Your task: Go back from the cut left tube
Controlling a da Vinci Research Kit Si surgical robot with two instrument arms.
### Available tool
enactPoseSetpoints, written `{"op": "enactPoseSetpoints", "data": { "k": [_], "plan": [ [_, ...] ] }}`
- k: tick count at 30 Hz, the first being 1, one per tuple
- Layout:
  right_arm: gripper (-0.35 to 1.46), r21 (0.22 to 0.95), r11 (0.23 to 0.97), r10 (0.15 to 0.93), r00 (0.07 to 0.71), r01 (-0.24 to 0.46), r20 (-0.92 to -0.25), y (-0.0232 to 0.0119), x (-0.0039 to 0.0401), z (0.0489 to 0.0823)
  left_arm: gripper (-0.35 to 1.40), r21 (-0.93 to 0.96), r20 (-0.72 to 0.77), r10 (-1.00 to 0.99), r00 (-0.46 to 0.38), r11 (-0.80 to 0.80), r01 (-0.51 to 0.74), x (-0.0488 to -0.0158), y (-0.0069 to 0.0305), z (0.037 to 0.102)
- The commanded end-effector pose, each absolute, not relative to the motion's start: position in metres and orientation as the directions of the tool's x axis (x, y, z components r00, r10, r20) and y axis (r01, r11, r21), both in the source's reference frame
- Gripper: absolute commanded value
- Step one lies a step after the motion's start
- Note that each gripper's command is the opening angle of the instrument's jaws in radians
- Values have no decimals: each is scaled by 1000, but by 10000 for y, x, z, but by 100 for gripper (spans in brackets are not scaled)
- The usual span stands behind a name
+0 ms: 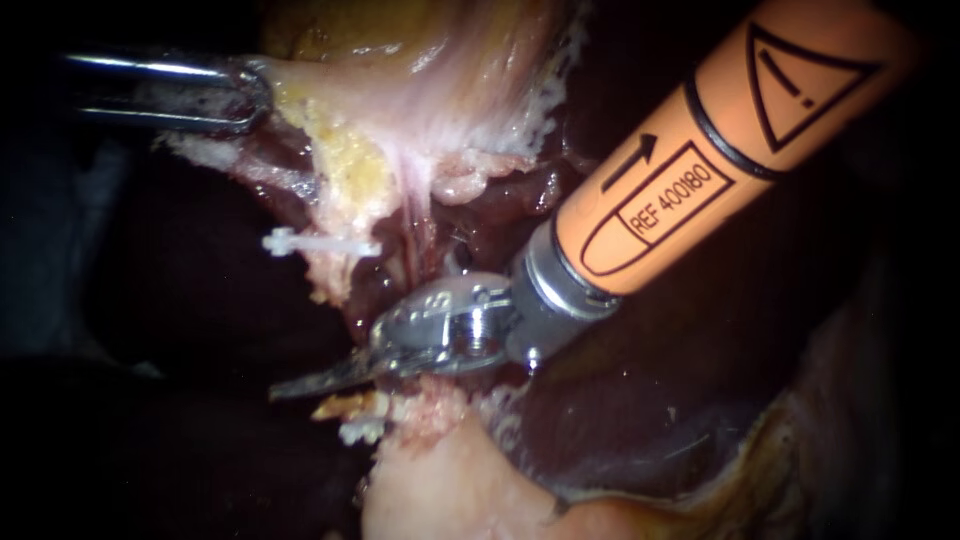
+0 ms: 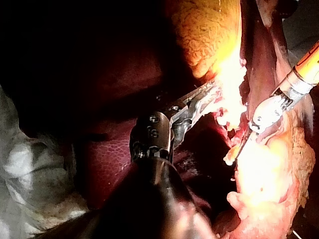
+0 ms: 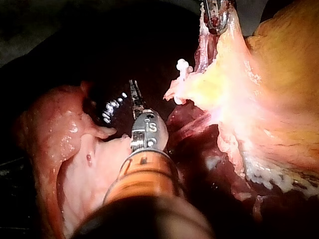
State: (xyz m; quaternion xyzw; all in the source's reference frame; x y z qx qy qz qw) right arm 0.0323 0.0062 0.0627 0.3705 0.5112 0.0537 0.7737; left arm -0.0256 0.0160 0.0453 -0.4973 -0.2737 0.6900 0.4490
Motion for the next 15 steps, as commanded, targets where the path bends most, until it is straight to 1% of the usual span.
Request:
{"op": "enactPoseSetpoints", "data": {
  "k": [1,2,3,4,6,7,10,15],
  "plan": [
    [-35,628,720,465,466,295,-752,62,323,627,-35,-824,-441,892,-102,-447,-347,-256,159,453],
    [-35,628,720,468,461,296,-754,62,323,627,-35,-824,-441,892,-102,-447,-347,-256,160,453],
    [-16,628,718,473,451,300,-756,62,323,627,-35,-824,-441,892,-102,-447,-347,-256,160,453],
    [37,626,721,480,438,297,-760,62,323,627,-35,-824,-441,892,-102,-447,-347,-256,160,453],
    [99,626,721,486,428,297,-762,62,325,627,-35,-824,-441,892,-102,-447,-347,-256,160,454],
    [123,653,703,515,430,282,-741,62,326,627,-35,-824,-441,892,-102,-447,-347,-255,160,454],
    [143,680,685,562,405,260,-721,62,328,627,-35,-824,-441,892,-102,-447,-347,-255,160,454],
    [143,679,691,563,403,249,-721,63,329,628,-35,-824,-441,892,-103,-447,-347,-255,161,455]
  ]
}}
